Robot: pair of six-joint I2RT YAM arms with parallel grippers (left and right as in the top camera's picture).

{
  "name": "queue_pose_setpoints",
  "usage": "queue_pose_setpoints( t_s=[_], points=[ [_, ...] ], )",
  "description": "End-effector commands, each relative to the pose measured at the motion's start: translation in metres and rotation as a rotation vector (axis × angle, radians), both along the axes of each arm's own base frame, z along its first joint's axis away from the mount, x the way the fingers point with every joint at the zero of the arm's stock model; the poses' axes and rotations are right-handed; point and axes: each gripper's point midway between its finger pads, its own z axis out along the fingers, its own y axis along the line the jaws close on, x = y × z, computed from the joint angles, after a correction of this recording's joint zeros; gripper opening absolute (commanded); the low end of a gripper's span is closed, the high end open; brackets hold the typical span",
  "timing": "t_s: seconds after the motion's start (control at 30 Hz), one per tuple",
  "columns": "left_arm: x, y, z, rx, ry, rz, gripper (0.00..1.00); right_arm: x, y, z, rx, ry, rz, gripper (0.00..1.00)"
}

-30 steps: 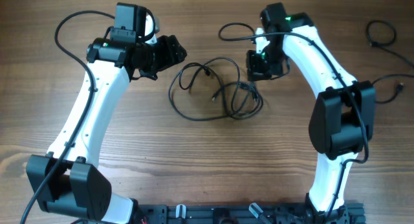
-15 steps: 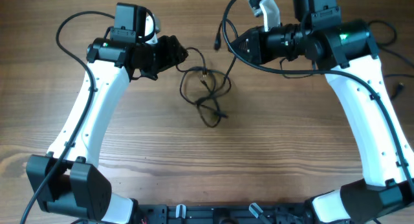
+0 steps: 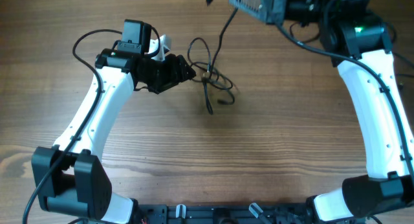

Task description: Untangle cables

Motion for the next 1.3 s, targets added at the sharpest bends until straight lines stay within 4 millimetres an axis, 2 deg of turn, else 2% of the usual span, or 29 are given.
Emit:
queue_pose_setpoints(
  t_s=[0.0,0.03,0.1,0.23,0.33,0.43,0.5,0.57,0.7,0.77,0.83,1.07,1.1,1.13,1.2,1.27],
  points=[
    [0.000,-0.004,-0.002,-0.005,-0.030,-0.053,0.66,-0.029,0.000,0.042,0.096,0.090,0.160,0.04],
    [0.000,-0.004,-0.001,-0.006,-0.034,-0.053,0.66,-0.029,-0.002,0.047,0.103,0.074,0.155,0.04],
    [0.002,-0.004,-0.001,-0.007,-0.040,-0.053,0.66,-0.021,-0.006,0.044,0.104,0.069,0.122,0.04],
    [0.003,-0.006,0.001,-0.012,-0.057,-0.069,0.65,-0.001,-0.012,0.016,0.075,0.146,0.045,0.04],
    [-0.011,-0.028,0.018,-0.134,-0.156,-0.284,0.60,0.004,-0.015,0.008,0.065,0.167,0.030,0.04],
    [-0.026,-0.037,0.025,-0.193,-0.224,-0.432,0.59,0.005,-0.017,0.008,0.065,0.163,0.026,0.05],
    [-0.034,-0.035,0.024,-0.186,-0.243,-0.492,0.54,0.005,-0.017,0.006,0.061,0.159,0.025,0.04],
    [-0.033,-0.029,0.023,-0.188,-0.240,-0.484,0.54,0.005,-0.017,0.005,0.058,0.165,0.025,0.04],
    [-0.041,-0.020,0.044,-0.334,-0.330,-0.550,0.58,0.005,-0.017,0.004,0.055,0.164,0.025,0.04],
    [-0.043,-0.015,0.037,-0.287,-0.320,-0.559,0.59,0.005,-0.017,0.004,0.053,0.153,0.026,0.04],
    [-0.042,-0.012,0.018,-0.191,-0.308,-0.574,0.59,0.005,-0.017,0.003,0.051,0.155,0.026,0.04],
    [-0.062,-0.030,-0.017,-0.152,-0.282,-0.648,0.56,0.003,-0.017,-0.005,0.036,0.167,0.026,0.04],
    [-0.065,-0.031,-0.021,-0.154,-0.275,-0.654,0.39,0.003,-0.017,-0.005,0.036,0.164,0.026,0.04],
    [-0.065,-0.031,-0.022,-0.153,-0.276,-0.654,0.06,0.003,-0.017,-0.005,0.034,0.159,0.026,0.04],
    [-0.058,-0.030,-0.020,-0.154,-0.262,-0.606,0.04,0.009,-0.019,-0.015,0.005,0.155,-0.015,0.04],
    [-0.045,-0.022,-0.012,-0.160,-0.242,-0.521,0.04,0.020,-0.024,-0.039,-0.063,0.191,-0.112,0.04]
  ],
)
